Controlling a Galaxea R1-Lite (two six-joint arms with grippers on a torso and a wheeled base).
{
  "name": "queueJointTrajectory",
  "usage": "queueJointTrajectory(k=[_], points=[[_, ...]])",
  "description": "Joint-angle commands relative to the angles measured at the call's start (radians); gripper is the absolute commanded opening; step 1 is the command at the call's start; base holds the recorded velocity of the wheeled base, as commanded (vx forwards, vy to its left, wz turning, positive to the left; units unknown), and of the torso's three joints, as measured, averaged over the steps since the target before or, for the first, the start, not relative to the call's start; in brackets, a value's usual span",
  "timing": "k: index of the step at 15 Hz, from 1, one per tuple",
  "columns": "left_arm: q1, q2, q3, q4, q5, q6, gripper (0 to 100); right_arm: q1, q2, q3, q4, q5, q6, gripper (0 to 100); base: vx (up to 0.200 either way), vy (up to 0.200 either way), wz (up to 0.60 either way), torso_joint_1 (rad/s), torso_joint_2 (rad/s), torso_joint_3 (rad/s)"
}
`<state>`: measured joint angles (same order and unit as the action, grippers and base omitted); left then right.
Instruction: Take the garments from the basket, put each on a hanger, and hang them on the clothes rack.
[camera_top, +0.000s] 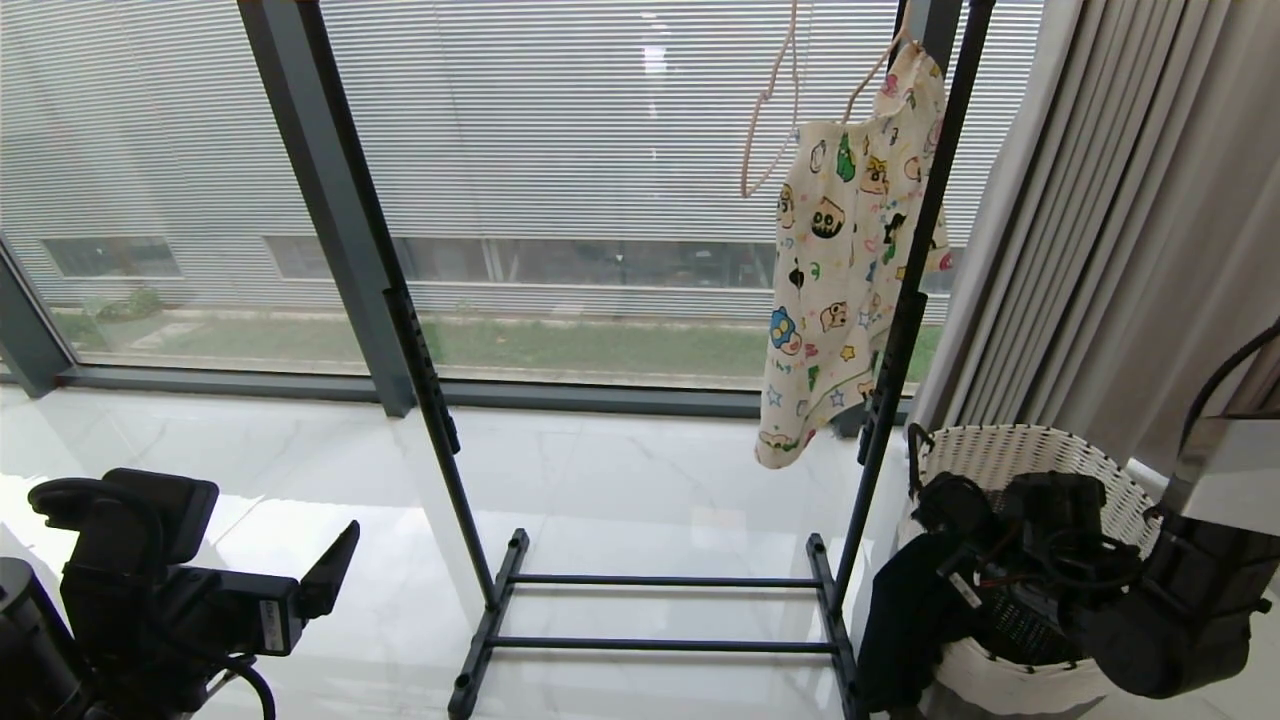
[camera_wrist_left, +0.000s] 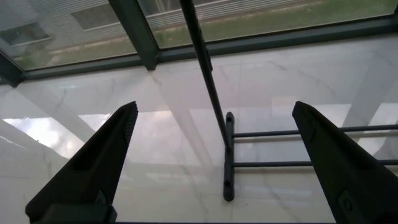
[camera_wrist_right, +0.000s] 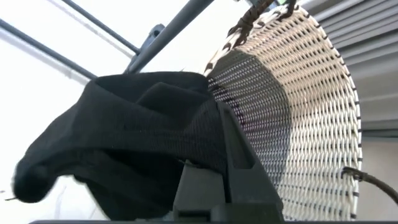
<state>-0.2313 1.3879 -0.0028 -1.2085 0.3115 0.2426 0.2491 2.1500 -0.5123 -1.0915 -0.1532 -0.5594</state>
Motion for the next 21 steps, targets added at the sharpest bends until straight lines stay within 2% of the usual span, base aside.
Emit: queueJointTrajectory(k=[1,3,6,8,10,11,13,15,18,21], points=[[-0.011,0.002,0.0,0.0,-0.015,-0.002,100,0.033,-0.269,-0.124,0.298,0.006,0.012,0,0.0,0.0,0.0,0.0,0.0,0.0],[-0.037,-0.001,-0.003,0.0,-0.092,-0.002,100,0.079,-0.426,-0.313,0.683,0.006,0.045,0,0.0,0.0,0.0,0.0,0.0,0.0],[-0.086,0.0,-0.036,0.0,-0.19,0.001,100,0.15,-0.547,-0.644,1.239,0.009,0.113,0,0.0,0.0,0.0,0.0,0.0,0.0],[-0.166,0.0,-0.066,0.0,-0.219,0.001,100,0.176,-0.562,-0.788,1.423,0.009,0.151,0,0.0,0.0,0.0,0.0,0.0,0.0],[-0.31,0.005,-0.108,0.003,-0.256,-0.002,100,0.2,-0.567,-0.836,1.457,0.007,0.164,0,0.0,0.0,0.0,0.0,0.0,0.0],[-0.415,0.026,-0.146,0.004,-0.258,-0.022,100,0.213,-0.573,-0.853,1.46,0.006,0.164,0,0.0,0.0,0.0,0.0,0.0,0.0],[-0.576,0.111,-0.273,0.004,-0.244,-0.172,100,0.24,-0.585,-0.87,1.486,0.006,0.168,0,0.0,0.0,0.0,0.0,0.0,0.0],[-0.645,0.214,-0.401,0.006,-0.21,-0.216,100,0.275,-0.61,-0.871,1.516,0.006,0.196,0,0.0,0.0,0.0,0.0,0.0,0.0],[-0.758,0.393,-0.592,0.006,-0.209,-0.236,100,0.371,-0.657,-0.864,1.567,0.007,0.26,0,0.0,0.0,0.0,0.0,0.0,0.0],[-0.847,0.49,-0.717,0.041,-0.209,-0.336,100,0.46,-0.677,-0.853,1.567,0.006,0.283,0,0.0,0.0,0.0,0.0,0.0,0.0]])
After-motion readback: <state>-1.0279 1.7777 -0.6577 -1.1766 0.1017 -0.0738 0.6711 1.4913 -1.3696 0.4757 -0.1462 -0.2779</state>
